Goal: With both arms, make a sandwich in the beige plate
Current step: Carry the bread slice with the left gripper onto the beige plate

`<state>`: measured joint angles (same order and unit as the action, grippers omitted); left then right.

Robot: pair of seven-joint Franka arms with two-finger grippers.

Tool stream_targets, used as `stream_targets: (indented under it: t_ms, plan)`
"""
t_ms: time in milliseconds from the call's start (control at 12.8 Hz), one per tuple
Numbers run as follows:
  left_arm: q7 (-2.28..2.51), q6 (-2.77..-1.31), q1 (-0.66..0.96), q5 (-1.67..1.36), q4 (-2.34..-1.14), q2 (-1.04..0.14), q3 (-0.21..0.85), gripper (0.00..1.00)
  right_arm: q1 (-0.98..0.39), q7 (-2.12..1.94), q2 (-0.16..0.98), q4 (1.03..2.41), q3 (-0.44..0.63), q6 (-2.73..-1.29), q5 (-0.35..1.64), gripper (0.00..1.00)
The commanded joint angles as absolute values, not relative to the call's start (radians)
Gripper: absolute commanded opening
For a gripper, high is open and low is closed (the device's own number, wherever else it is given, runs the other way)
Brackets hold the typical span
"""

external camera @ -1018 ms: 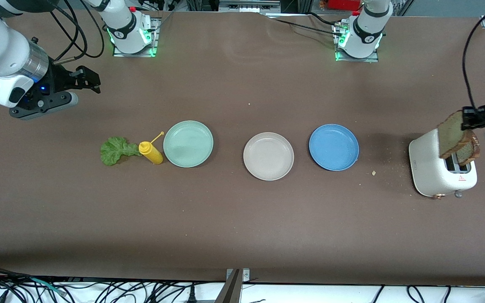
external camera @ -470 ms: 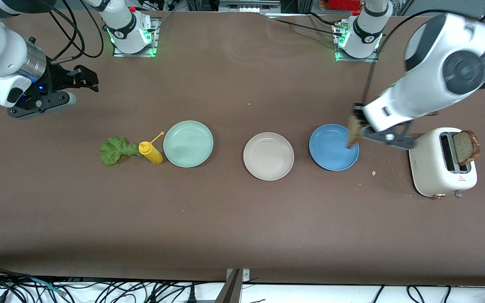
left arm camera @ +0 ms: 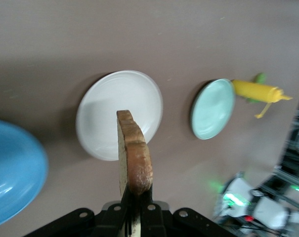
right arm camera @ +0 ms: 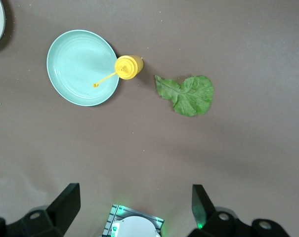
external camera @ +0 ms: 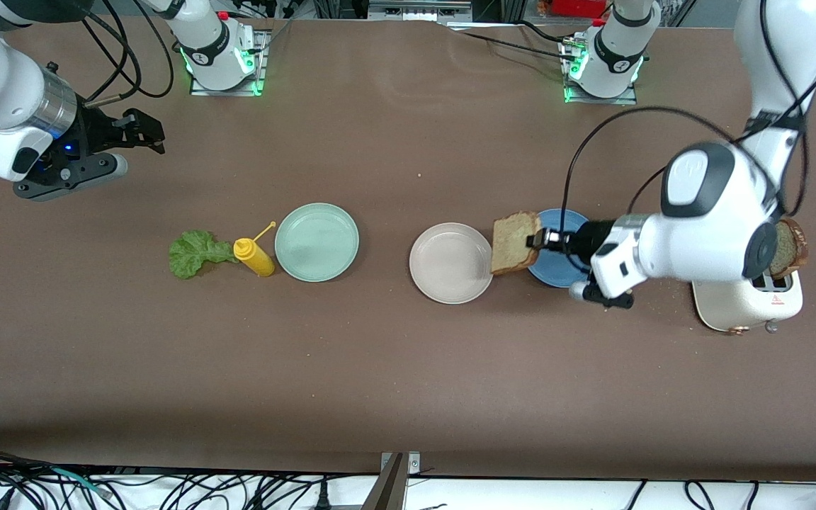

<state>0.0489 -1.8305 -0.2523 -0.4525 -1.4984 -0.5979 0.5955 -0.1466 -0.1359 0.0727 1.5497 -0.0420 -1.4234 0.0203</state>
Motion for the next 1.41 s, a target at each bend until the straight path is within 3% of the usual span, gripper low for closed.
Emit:
stream_targets:
  t_ms: [0, 392, 1332]
  plan:
    - [-0.136, -1.838, -0.242, -0.554, -1.445, -0.733, 0.6, 0.0, -0.141, -0.16, 0.066, 1.542, -0.032, -1.404, 0.025, 1.0]
    - [-0.441, -1.977, -0.203, -0.58, -1.459, -0.871, 0.6, 0.0, -0.14, -0.172, 0.066, 1.542, -0.012, -1.362, 0.026, 1.0]
    - [-0.486, -2.114, -0.143, -0.606, -1.528, -0.914, 0.597, 0.0, -0.14, -0.232, 0.069, 1.542, 0.031, -1.336, 0.077, 1.0]
